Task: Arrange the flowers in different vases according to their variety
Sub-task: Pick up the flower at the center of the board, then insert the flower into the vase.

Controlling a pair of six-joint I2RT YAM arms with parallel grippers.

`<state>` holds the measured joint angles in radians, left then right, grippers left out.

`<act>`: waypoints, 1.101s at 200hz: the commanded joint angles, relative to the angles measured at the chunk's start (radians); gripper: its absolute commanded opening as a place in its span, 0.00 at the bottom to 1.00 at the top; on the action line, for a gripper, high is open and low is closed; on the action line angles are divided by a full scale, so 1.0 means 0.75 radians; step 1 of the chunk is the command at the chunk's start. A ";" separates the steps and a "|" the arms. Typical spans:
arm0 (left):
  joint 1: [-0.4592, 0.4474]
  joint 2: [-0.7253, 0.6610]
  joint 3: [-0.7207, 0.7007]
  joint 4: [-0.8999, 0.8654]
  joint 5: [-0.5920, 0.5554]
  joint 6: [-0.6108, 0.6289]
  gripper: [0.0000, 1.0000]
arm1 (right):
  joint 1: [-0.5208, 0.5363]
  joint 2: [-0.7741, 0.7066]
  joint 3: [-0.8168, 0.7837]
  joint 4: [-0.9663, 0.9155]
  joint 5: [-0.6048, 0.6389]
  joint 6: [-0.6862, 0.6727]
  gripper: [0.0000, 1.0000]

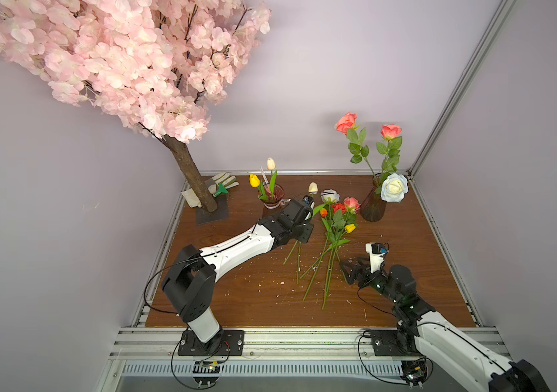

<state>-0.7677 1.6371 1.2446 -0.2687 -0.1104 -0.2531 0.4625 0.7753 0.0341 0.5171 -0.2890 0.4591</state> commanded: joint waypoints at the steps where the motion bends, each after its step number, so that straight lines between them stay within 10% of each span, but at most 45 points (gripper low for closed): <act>1: -0.011 -0.040 0.041 0.055 -0.175 0.043 0.00 | 0.064 0.081 0.082 0.105 -0.088 -0.062 0.99; 128: 0.176 -0.180 0.257 0.589 -0.387 0.430 0.00 | 0.164 0.169 0.103 0.115 0.034 -0.095 1.00; 220: 0.262 -0.198 -0.057 1.207 -0.360 0.541 0.00 | 0.175 0.193 0.107 0.126 0.048 -0.100 1.00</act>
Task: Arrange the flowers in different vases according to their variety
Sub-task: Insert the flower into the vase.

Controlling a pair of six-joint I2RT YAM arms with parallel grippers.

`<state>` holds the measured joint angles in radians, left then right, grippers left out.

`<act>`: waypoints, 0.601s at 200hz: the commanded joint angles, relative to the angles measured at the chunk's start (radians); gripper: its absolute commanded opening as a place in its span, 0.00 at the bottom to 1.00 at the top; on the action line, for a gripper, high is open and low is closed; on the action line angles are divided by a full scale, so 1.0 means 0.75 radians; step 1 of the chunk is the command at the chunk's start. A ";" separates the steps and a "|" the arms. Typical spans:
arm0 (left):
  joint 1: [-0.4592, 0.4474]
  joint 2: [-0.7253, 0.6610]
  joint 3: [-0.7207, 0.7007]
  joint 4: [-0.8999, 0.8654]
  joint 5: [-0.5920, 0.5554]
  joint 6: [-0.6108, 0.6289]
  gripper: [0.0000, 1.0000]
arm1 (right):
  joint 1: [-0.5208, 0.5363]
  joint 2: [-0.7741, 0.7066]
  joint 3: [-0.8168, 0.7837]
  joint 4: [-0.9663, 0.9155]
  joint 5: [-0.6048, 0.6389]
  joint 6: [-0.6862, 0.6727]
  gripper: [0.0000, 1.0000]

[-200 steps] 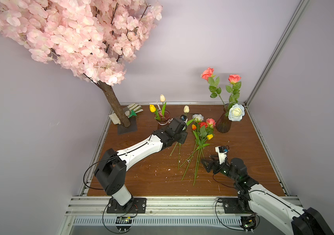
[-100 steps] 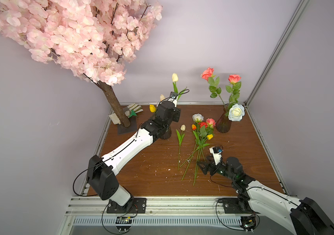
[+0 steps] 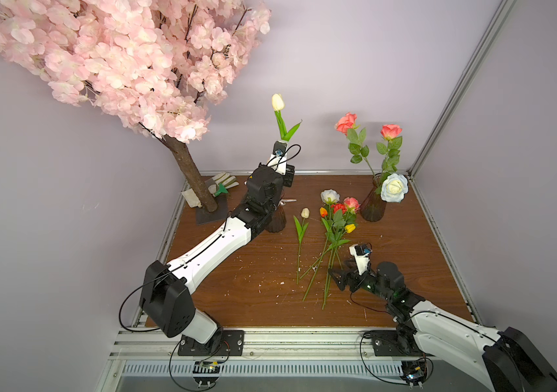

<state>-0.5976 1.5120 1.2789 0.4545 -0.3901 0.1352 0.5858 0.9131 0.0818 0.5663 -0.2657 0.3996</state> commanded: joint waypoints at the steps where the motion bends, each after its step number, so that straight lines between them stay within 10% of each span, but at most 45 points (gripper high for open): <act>1: 0.035 -0.031 -0.109 0.251 0.015 0.021 0.00 | 0.010 0.010 0.044 0.059 0.017 -0.021 1.00; 107: 0.077 -0.015 -0.369 0.416 0.088 -0.098 0.00 | 0.021 0.062 0.058 0.073 0.034 -0.031 1.00; 120: 0.076 -0.038 -0.378 0.364 0.085 -0.137 0.16 | 0.020 0.071 0.061 0.075 0.035 -0.032 1.00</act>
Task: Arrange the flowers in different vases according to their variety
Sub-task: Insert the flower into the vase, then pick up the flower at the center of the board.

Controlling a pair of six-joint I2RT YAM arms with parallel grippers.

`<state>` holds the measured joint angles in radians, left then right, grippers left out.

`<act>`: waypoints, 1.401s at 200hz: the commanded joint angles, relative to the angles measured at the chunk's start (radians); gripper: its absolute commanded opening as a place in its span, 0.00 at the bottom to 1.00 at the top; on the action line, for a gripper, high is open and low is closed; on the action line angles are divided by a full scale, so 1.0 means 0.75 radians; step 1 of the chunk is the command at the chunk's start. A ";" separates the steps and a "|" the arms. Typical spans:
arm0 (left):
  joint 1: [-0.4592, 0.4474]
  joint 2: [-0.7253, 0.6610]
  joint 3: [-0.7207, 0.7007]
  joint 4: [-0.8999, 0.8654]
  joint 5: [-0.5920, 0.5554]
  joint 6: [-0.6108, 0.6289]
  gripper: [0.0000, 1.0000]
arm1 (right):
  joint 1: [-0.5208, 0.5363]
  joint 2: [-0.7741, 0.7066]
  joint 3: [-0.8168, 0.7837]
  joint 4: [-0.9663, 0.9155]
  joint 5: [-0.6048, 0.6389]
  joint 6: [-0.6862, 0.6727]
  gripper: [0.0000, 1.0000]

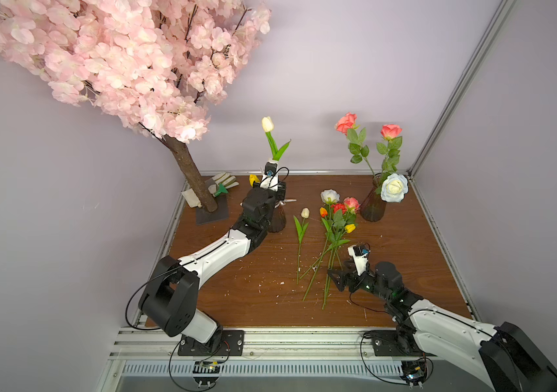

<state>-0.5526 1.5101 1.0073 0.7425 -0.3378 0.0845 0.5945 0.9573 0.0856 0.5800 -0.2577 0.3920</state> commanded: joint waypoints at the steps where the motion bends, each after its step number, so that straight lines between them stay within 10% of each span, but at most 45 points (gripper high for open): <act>1: 0.016 -0.039 -0.017 -0.023 0.015 -0.072 0.18 | 0.009 0.012 0.057 0.057 0.025 -0.022 1.00; 107: -0.161 -0.414 -0.145 -0.496 0.009 -0.323 0.92 | 0.011 -0.024 0.222 -0.232 0.273 0.044 0.99; 171: -0.185 -0.682 -0.562 -0.369 0.056 -0.546 1.00 | 0.009 0.029 0.556 -0.594 0.381 0.084 0.93; 228: -0.190 -0.714 -0.826 -0.140 0.064 -0.538 0.99 | 0.010 0.224 0.684 -0.589 0.318 0.307 0.54; 280: -0.191 -0.632 -0.856 -0.076 -0.003 -0.490 0.99 | 0.024 0.441 0.803 -0.605 0.393 0.493 0.53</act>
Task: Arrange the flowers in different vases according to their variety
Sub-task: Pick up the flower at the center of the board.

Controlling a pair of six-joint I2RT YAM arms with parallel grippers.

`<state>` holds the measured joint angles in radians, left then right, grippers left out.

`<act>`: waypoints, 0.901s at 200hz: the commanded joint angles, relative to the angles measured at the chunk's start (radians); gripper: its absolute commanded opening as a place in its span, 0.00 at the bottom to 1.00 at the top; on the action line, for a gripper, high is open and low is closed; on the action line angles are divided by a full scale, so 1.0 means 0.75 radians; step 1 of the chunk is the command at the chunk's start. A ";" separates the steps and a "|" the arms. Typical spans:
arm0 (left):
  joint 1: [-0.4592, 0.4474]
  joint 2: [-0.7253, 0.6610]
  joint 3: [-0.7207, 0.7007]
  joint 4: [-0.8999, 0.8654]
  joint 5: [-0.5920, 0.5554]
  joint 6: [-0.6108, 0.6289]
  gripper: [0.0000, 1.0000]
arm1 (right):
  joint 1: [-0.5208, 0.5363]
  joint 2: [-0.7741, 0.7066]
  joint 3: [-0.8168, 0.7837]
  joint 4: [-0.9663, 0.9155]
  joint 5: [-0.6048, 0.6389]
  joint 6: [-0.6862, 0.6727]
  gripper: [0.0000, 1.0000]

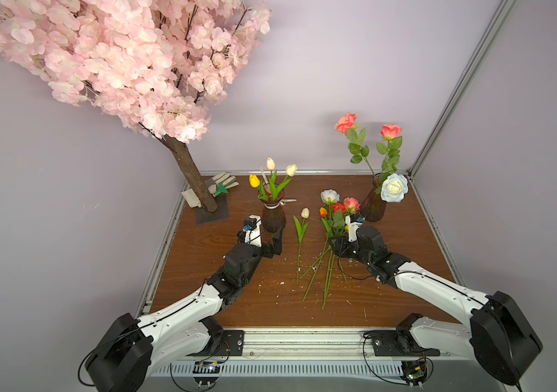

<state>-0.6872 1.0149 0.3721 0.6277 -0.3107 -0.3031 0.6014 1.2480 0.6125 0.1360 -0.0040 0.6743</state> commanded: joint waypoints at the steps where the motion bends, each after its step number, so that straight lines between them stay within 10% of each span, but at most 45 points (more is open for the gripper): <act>1: -0.011 0.030 -0.009 0.077 -0.040 0.027 0.99 | 0.016 0.057 0.104 -0.015 0.057 0.117 0.54; 180: -0.010 -0.005 0.023 0.008 -0.085 0.040 0.99 | 0.055 0.721 0.652 -0.425 0.275 0.296 0.40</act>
<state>-0.6872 1.0332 0.3729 0.6380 -0.3580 -0.2844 0.6384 1.7733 1.0492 -0.1402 0.1616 0.8749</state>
